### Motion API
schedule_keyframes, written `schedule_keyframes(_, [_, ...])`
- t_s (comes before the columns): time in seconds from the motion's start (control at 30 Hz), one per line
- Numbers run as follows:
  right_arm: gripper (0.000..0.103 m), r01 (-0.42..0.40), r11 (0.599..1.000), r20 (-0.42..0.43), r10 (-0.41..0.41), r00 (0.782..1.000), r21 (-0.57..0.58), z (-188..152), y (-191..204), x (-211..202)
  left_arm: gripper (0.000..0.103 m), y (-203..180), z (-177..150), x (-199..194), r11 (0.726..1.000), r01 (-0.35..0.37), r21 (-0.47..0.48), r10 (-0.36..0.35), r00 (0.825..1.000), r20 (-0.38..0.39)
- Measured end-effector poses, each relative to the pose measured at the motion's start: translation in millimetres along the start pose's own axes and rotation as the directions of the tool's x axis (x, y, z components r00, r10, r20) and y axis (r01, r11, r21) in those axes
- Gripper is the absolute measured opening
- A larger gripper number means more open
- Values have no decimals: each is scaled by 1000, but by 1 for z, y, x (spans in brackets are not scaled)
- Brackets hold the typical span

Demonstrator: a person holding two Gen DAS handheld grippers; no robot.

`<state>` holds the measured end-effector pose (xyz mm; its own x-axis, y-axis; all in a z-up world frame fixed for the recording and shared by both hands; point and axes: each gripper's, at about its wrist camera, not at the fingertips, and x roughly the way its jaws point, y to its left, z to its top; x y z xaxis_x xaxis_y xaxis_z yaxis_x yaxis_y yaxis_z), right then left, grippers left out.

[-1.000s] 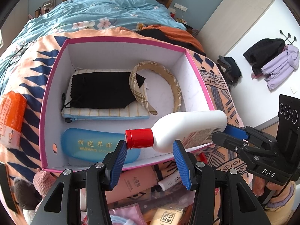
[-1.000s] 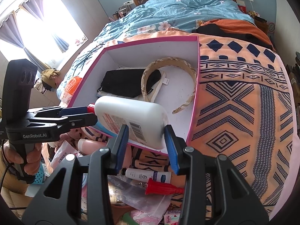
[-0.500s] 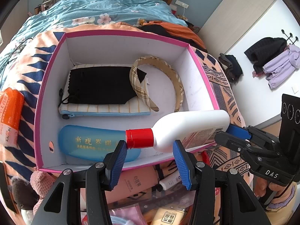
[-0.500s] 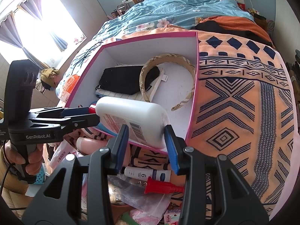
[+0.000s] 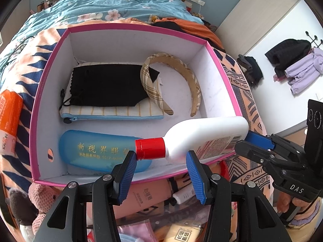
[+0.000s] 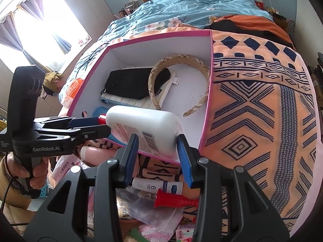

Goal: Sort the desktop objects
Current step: 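Lift the lotion bottle with the right gripper over the box rim, then lower the lotion bottle into the box beside the glasses case and release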

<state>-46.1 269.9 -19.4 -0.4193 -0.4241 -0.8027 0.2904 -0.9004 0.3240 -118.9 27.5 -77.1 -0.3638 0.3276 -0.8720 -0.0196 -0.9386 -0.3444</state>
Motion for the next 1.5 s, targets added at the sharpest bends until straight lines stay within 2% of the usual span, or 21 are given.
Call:
schedule_keyframes(0.67, [43, 39, 999, -22, -39, 999, 5, 1, -2, 2, 51, -2, 6, 11, 1000, 0, 7, 1, 999, -38])
schedule_keyframes(1.23, [43, 70, 997, -60, -71, 996, -15, 6, -4, 12, 51, -3, 10, 22, 999, -29, 17, 30, 997, -71])
schedule_keyframes(1.33, [42, 47, 999, -73, -49, 996, -24, 8, -2, 14, 51, -6, 11, 23, 1000, 16, 14, -15, 997, -79])
schedule_keyframes(1.5, [41, 33, 997, -90, -39, 995, -65, 11, 12, 22, 51, -20, 12, 27, 998, 21, 53, -17, 996, -86])
